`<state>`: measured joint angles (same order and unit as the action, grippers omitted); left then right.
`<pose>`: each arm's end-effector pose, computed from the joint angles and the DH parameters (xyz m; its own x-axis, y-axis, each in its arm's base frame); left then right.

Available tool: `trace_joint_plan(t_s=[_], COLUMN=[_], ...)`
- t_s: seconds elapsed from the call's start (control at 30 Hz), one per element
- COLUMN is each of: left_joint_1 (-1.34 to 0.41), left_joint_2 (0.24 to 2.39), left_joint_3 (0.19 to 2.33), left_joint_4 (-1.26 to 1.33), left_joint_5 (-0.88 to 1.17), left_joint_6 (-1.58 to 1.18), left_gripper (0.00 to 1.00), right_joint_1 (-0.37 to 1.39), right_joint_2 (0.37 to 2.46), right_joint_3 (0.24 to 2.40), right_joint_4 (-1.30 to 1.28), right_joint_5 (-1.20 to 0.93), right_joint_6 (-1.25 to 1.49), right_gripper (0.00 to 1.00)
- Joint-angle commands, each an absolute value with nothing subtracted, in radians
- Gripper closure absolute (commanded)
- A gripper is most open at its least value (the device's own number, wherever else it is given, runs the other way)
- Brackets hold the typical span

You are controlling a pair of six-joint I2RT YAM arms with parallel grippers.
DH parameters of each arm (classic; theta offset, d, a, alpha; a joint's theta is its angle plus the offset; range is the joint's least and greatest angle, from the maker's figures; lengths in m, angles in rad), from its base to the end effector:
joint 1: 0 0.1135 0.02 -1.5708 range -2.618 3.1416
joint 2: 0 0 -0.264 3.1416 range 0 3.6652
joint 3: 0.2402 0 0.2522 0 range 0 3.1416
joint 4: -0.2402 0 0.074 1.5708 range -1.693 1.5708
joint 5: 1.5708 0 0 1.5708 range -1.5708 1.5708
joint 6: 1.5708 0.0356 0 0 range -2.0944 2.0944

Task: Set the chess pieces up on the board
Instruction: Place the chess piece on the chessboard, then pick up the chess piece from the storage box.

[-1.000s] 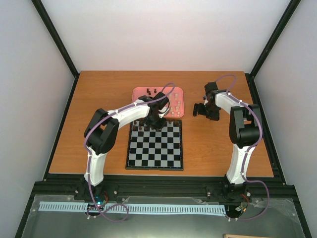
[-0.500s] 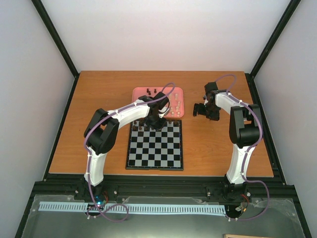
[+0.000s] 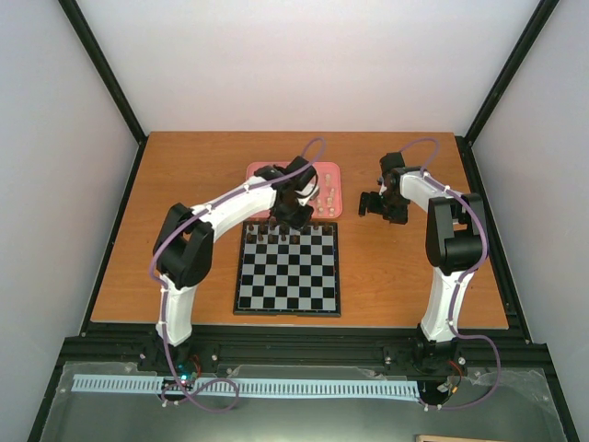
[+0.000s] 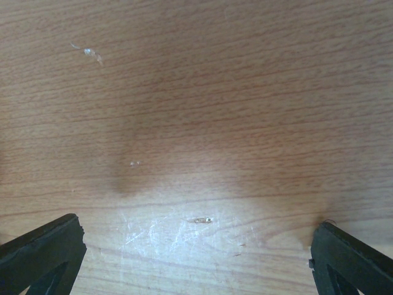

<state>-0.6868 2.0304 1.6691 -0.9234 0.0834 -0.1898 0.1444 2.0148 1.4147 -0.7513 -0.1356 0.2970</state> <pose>0.3216 -0.2676 0.2146 -0.8512 0.4548 -0.2621 0.4984 0.8569 -0.1317 0.3884 0.0613 0.1564 -0.9738 0.1514 -0.1695 0.1185 0.9746 0.1899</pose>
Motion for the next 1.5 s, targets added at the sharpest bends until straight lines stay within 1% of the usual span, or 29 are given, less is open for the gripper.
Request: trace_joint_plan(t_s=[0.0,0.07,0.13,0.2,0.3,0.43,0.53,0.67,0.77,0.93,1.13,1.47], left_joint_1=[-0.693,-0.681,-0.655,-0.615,-0.541,-0.459,-0.423,-0.41,-0.406,-0.401,-0.391,-0.38], left_joint_2=[1.961,1.963,1.969,1.974,1.988,2.032,2.112,2.227,2.316,2.401,2.435,2.543], left_joint_3=[1.756,1.789,1.823,1.858,1.914,1.994,2.087,2.208,2.302,2.339,2.338,2.401], left_joint_4=[-0.956,-0.963,-0.97,-0.972,-0.971,-0.957,-0.991,-1.017,-1.032,-1.003,-0.958,-0.872], left_joint_5=[0.091,0.1,0.116,0.131,0.155,0.139,0.105,0.051,0.026,-0.022,-0.094,-0.018], left_joint_6=[-0.203,-0.215,-0.226,-0.242,-0.269,-0.284,-0.302,-0.315,-0.345,-0.403,-0.451,-0.479], left_gripper=[0.65,0.64,0.57,0.54,0.45,0.38,0.37,0.41,0.49,0.62,0.67,0.69], right_joint_1=[0.139,0.14,0.14,0.14,0.14,0.141,0.142,0.144,0.146,0.149,0.149,0.149], right_joint_2=[2.0,1.997,1.993,1.987,1.979,2.002,2.015,2.019,2.024,2.03,2.034,2.055], right_joint_3=[1.438,1.454,1.48,1.513,1.565,1.642,1.679,1.709,1.732,1.756,1.753,1.772], right_joint_4=[-0.763,-0.771,-0.787,-0.804,-0.822,-0.848,-0.867,-0.885,-0.905,-0.931,-0.94,-0.951], right_joint_5=[-0.141,-0.134,-0.124,-0.115,-0.11,-0.117,-0.124,-0.125,-0.123,-0.118,-0.113,-0.106], right_joint_6=[0.304,0.304,0.305,0.305,0.309,0.317,0.322,0.323,0.318,0.305,0.297,0.283], right_gripper=[0.0,0.0,0.0,0.0,0.0,0.0,0.0,0.0,0.0,0.0,0.0,0.0])
